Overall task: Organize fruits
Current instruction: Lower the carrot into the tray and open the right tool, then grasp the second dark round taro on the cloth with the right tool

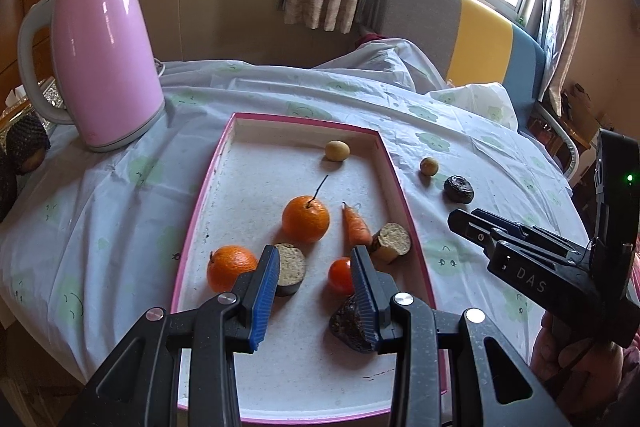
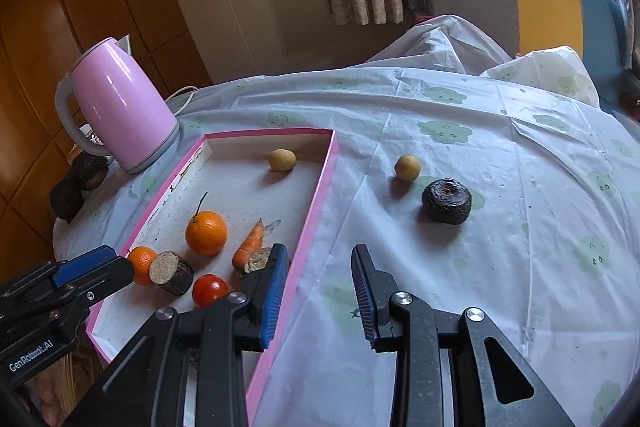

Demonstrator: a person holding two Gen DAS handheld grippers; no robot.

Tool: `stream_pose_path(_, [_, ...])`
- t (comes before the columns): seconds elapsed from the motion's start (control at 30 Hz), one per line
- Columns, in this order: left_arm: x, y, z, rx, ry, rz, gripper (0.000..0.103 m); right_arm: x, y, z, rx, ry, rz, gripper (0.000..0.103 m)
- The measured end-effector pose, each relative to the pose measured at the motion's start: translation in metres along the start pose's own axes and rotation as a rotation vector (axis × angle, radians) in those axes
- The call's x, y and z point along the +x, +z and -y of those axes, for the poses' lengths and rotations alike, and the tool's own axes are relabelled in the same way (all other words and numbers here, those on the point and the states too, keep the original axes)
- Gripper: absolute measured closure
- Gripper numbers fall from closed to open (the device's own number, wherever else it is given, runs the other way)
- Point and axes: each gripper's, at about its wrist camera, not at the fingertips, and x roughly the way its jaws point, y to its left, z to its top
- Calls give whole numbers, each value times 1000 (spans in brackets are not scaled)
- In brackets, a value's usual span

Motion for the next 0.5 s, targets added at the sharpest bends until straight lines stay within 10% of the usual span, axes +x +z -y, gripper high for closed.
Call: stream_pose_path(0.5, [17, 11, 37, 82, -42, -28, 66, -5, -3, 55, 120, -74, 12, 66])
